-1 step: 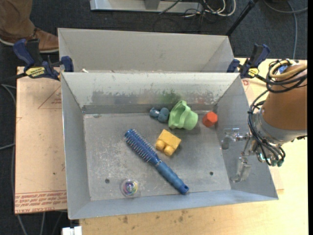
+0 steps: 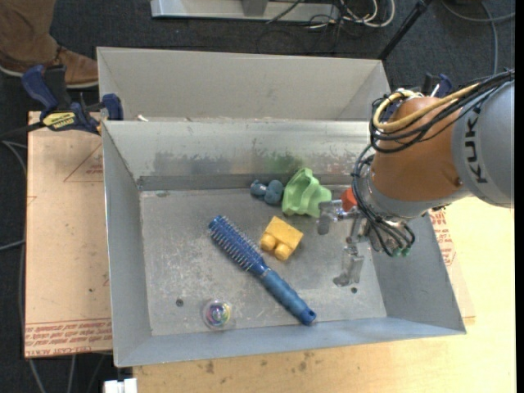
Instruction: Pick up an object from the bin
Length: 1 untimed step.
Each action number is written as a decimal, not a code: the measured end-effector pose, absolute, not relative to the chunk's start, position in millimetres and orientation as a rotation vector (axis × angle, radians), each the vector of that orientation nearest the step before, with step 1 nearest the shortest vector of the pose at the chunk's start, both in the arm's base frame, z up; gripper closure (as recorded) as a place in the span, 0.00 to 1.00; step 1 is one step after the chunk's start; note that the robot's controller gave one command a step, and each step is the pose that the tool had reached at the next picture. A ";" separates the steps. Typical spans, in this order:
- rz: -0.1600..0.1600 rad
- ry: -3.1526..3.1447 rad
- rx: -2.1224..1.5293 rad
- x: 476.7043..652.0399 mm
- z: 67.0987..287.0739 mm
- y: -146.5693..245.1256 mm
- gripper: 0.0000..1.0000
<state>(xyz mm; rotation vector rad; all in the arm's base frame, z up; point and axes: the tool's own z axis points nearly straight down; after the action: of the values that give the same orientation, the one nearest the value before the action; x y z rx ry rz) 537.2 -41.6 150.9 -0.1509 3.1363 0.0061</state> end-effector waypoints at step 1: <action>0.004 3.108 -0.411 601.2 142.5 7.2 0.00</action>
Offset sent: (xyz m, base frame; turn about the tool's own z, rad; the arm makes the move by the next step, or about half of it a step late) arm 0.0624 0.0456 -0.0082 -0.1653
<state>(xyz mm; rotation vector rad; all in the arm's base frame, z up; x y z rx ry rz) 601.2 7.2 142.5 -0.4111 3.1083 0.0042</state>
